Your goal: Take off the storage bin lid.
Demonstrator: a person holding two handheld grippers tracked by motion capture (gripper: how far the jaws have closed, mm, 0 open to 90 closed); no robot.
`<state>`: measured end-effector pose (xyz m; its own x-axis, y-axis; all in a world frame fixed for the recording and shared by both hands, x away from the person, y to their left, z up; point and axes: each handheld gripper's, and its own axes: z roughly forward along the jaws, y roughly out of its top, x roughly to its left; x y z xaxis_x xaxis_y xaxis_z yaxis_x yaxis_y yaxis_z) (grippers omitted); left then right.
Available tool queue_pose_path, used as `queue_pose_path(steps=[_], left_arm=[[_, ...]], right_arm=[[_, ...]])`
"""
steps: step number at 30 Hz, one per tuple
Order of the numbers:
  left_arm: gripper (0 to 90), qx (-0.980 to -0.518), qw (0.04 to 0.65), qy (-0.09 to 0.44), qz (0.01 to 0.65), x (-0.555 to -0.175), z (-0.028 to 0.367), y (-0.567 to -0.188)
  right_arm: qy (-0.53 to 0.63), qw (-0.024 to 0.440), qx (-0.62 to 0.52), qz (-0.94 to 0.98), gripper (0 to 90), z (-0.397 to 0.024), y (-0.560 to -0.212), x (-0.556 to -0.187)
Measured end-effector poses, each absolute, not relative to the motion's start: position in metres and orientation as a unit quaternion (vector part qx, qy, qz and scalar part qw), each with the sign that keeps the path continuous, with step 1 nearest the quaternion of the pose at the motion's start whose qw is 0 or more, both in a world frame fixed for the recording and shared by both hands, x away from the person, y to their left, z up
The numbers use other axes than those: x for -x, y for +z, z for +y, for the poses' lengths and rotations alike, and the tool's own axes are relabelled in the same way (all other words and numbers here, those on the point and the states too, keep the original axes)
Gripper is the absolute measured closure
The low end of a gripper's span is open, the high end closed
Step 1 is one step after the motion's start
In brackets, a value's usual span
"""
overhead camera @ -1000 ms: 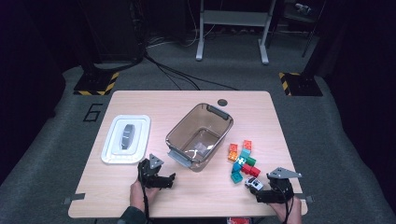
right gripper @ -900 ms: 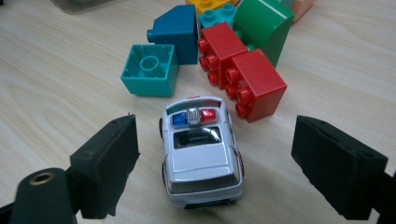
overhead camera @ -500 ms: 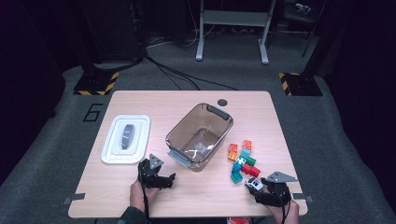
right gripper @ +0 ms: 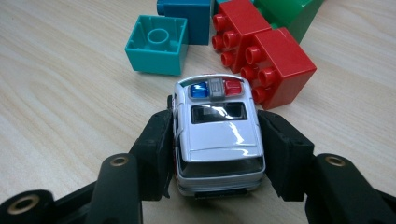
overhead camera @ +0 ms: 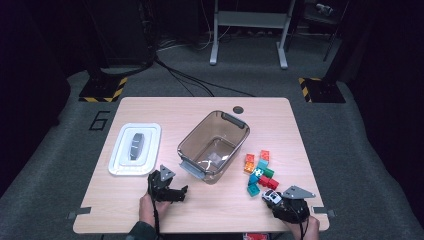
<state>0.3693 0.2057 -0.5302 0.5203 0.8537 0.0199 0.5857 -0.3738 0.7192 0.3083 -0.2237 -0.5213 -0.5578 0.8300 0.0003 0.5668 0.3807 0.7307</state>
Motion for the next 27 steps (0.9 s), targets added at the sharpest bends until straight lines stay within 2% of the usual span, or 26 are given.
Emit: queue_pose_path(steps=[8, 27], left_arm=[[3.8, -0.804, 0.336, 0.199, 0.447, -0.369, 0.206, -0.530], [4.1, -0.802, 0.339, 0.204, 0.448, -0.369, 0.205, -0.530]], right_arm=[[0.381, 0.206, -0.407, 0.804, 47.9, -0.222, -0.502, -0.306], [0.404, 0.216, -0.386, 0.801, 48.0, -0.213, -0.466, -0.318]])
